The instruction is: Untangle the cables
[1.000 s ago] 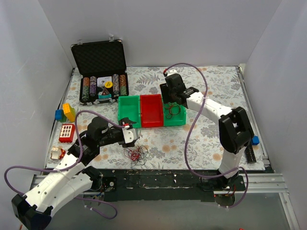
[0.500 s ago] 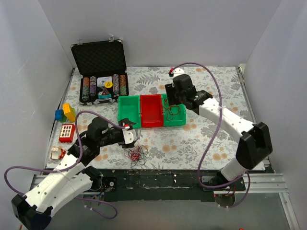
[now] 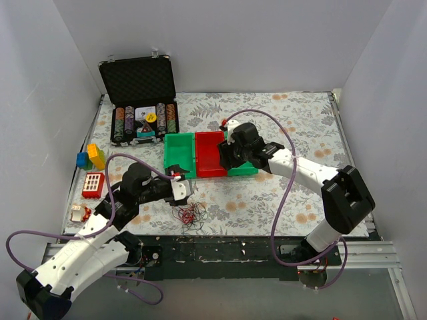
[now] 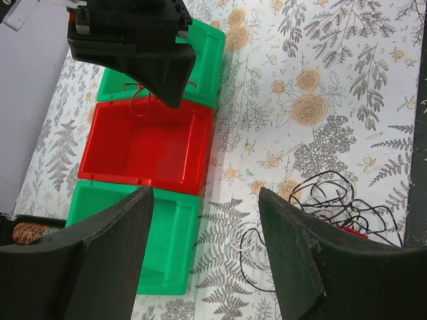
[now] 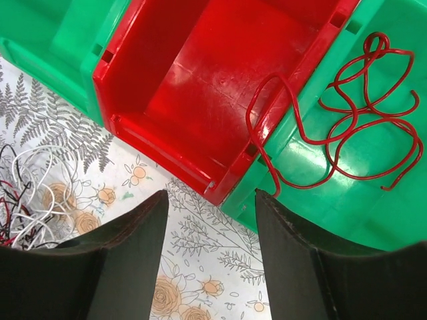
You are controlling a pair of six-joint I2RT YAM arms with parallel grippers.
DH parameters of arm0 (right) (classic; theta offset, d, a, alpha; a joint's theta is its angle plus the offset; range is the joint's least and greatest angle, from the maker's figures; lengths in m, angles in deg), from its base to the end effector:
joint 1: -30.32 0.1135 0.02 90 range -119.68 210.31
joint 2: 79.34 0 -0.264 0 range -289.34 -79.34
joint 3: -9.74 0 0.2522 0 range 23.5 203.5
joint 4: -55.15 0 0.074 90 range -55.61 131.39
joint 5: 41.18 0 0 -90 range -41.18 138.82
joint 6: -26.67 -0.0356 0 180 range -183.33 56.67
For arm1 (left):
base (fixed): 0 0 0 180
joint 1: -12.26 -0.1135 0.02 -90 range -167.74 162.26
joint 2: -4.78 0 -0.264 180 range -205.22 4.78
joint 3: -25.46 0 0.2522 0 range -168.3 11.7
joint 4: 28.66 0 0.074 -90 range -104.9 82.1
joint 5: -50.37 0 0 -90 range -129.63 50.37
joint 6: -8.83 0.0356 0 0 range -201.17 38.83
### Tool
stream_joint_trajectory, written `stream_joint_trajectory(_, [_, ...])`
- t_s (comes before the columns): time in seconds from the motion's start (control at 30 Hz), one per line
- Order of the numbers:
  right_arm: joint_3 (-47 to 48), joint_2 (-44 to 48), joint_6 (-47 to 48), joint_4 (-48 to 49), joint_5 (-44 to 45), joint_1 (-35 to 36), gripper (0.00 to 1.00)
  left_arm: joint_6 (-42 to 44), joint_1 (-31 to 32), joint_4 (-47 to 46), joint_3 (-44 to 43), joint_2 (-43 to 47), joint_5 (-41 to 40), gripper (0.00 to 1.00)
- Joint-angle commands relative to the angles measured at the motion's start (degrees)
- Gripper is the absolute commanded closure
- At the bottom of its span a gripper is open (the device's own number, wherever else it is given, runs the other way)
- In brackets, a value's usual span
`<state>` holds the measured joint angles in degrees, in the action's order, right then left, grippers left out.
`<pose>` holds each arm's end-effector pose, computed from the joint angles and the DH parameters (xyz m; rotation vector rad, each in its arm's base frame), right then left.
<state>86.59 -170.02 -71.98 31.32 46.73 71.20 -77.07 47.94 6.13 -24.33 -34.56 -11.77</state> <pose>0.2674 0.2332 0.2502 -0.6516 2.1818 0.5064 0.1202 -0.1068 0.2831 0.9889 1.7854 -0.8348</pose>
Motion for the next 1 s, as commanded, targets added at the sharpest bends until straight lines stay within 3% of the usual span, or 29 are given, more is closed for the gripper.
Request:
stream_joint_trajectory(0.0, [1.5,-0.5,1.0,5.1,0.2,-0.2,0.40,0.6,-0.5,0.8,-0.2,0.1,0.4,0.36])
stream_joint_trajectory(0.37, [1.2,-0.5,2.0,6.5,5.4,-0.6,0.52,0.4,-0.6,0.8,0.3,0.6,0.4,0.36])
stream_joint_trajectory(0.57, [1.9,-0.6,2.3,6.8,5.0,-2.5,0.42,0.3,-0.7,0.8,0.4,0.6,0.6,0.36])
stream_joint_trajectory(0.73, [2.7,-3.0,2.4,6.2,3.6,-3.1,0.41,0.4,-0.7,0.8,0.3,0.6,0.6,0.36])
stream_joint_trajectory(0.87, [1.5,-3.8,1.7,7.2,2.5,-3.3,0.46,0.6,-0.7,1.1,0.1,0.6,0.4,0.36])
stream_joint_trajectory(0.97, [0.5,-3.5,1.3,8.1,2.5,-3.4,0.55,0.6,-0.7,1.2,0.2,0.7,0.3,0.36])
